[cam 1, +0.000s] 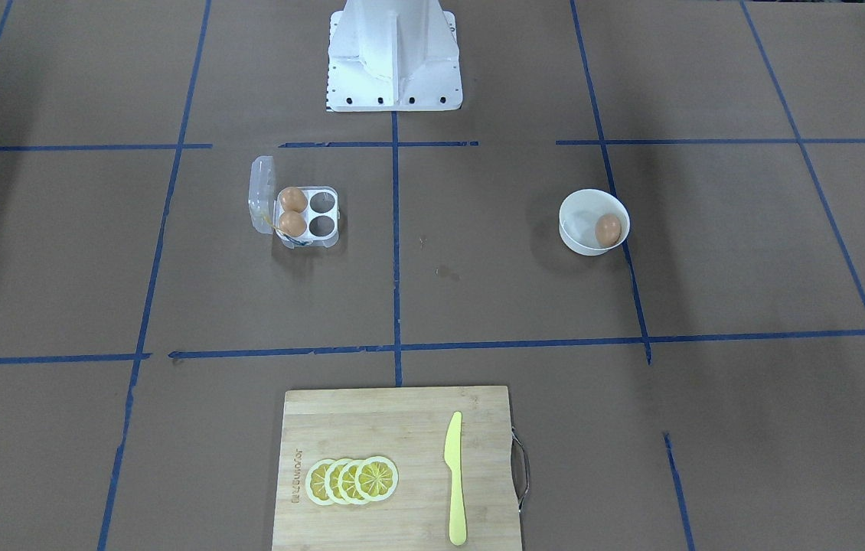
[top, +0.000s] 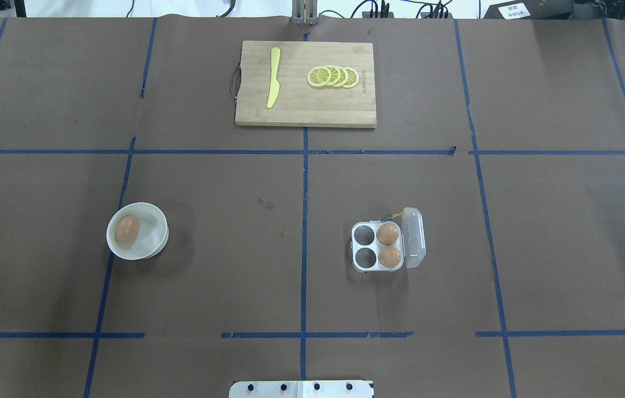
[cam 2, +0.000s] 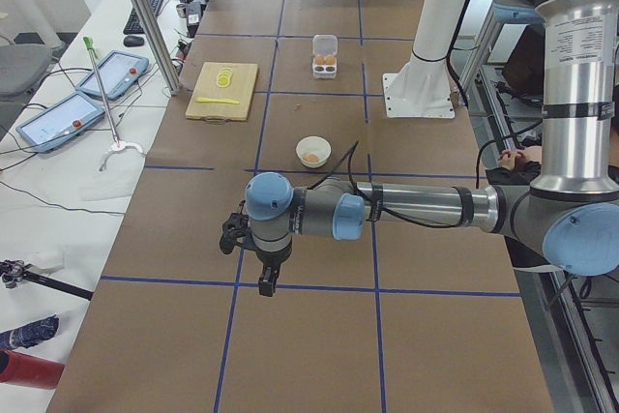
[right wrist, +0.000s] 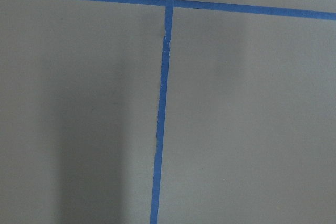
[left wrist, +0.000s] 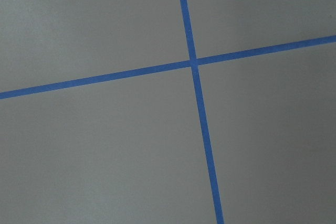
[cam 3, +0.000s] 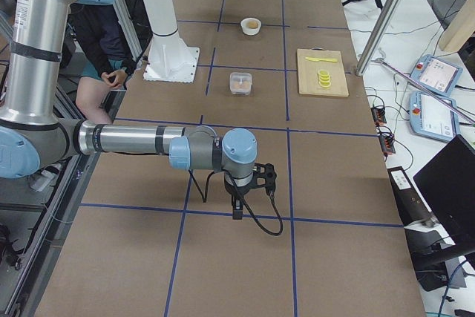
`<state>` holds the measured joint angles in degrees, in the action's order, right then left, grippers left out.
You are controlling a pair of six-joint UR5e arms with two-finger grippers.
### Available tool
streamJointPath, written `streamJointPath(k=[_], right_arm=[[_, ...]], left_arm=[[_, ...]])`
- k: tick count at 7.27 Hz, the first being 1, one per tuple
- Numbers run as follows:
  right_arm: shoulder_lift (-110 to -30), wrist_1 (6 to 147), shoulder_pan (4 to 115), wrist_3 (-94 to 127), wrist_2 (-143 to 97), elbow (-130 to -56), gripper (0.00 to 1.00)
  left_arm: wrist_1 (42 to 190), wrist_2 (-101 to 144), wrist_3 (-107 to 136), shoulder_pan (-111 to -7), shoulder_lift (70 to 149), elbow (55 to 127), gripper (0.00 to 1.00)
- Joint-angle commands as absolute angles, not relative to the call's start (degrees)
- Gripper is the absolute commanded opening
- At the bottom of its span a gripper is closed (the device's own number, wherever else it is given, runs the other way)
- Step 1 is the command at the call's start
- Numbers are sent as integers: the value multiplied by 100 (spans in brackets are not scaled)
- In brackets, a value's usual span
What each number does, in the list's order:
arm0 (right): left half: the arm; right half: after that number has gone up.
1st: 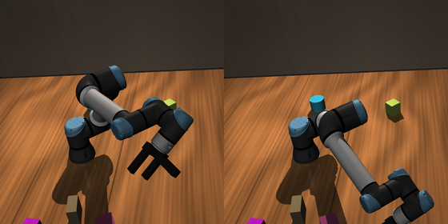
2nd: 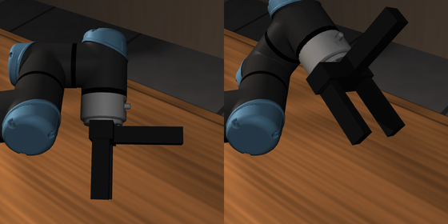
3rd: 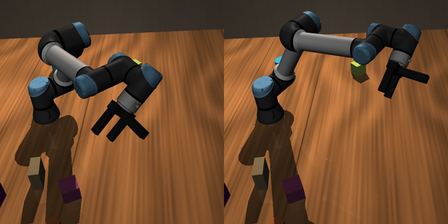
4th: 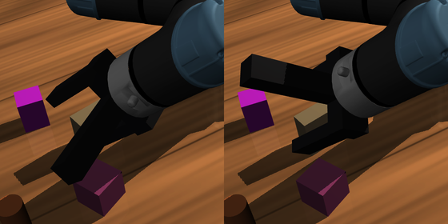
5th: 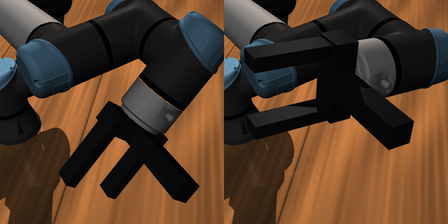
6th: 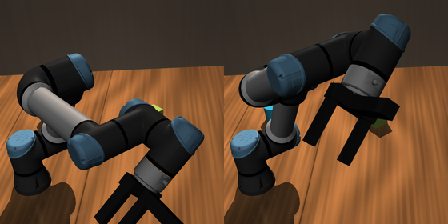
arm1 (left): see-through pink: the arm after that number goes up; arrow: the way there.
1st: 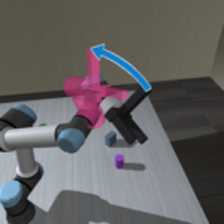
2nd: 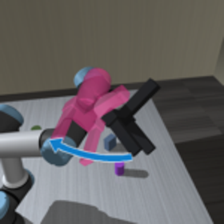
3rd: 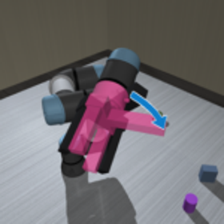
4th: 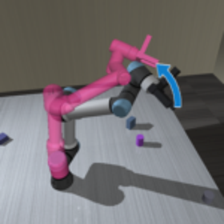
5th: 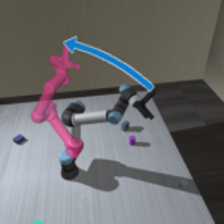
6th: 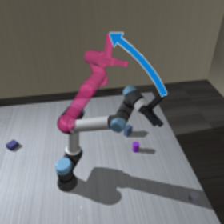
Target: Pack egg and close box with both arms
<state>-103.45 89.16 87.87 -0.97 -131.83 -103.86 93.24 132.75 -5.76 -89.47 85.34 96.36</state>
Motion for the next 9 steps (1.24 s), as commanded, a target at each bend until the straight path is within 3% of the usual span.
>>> streamJointPath(k=[1,4,6,9], right_arm=[[-10336,8912,8780,-105,-13175,-10415,100],[-10336,8912,8780,-97,-13218,-10476,100],[-10319,8912,8780,-70,-13236,-10512,100],[-10266,7703,8745,-27,-13201,-10512,100]], left_arm=[[9334,13228,-589,-8947,8534,9650,100],[9456,13263,-633,-8947,8534,9703,100],[10498,13271,-581,-8930,8447,9450,100],[10983,13272,-136,-8921,8673,9465,100]])
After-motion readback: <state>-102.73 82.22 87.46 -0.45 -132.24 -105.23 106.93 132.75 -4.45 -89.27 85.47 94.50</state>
